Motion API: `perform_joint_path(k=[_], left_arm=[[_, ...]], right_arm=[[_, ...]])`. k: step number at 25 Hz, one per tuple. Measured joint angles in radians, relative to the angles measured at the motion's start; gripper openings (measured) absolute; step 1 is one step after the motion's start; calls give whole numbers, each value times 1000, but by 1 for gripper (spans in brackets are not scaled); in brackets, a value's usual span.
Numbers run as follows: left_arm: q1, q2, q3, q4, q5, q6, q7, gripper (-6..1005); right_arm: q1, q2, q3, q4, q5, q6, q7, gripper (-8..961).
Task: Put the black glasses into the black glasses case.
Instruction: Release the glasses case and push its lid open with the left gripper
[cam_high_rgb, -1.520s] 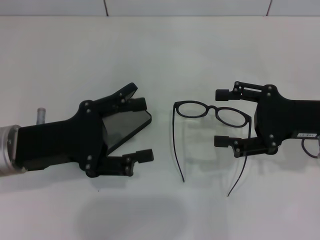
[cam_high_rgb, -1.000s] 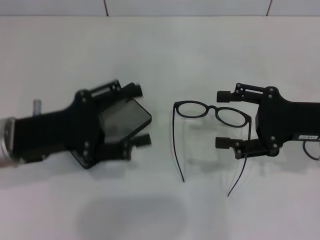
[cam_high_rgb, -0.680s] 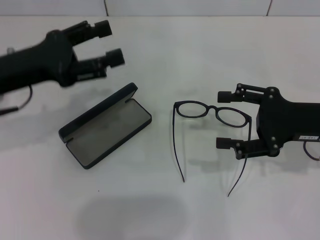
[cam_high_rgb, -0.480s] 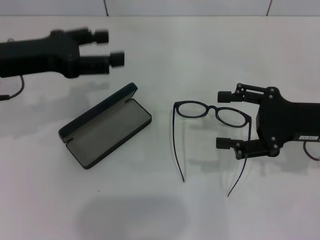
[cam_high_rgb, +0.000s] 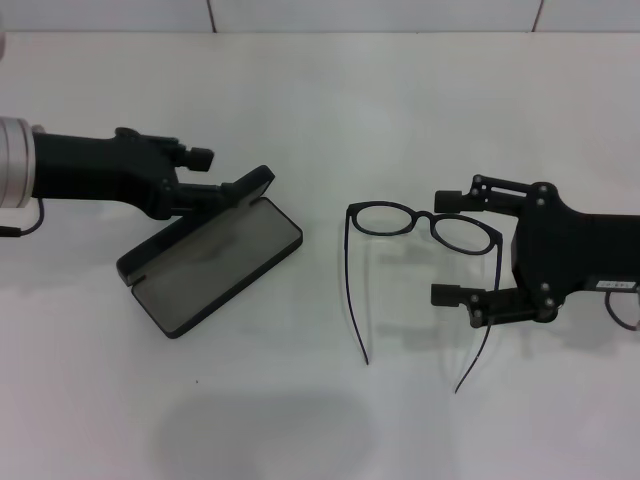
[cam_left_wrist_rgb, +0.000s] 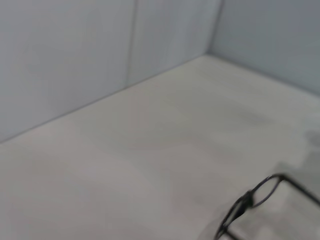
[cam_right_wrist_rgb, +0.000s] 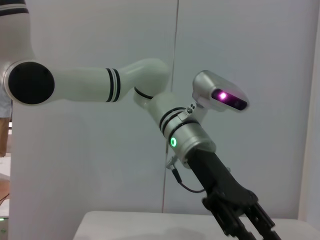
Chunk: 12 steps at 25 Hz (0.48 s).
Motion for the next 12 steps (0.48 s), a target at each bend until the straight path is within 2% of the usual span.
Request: perform_joint_path(k=[4, 12], left_arm=[[3, -2, 5, -8, 58, -44, -6, 665], [6, -1, 102, -11, 136, -84, -11, 588]], right_arm=[[3, 4, 0, 0, -9, 0, -3, 858], [2, 6, -2, -2, -10, -6, -4, 858]])
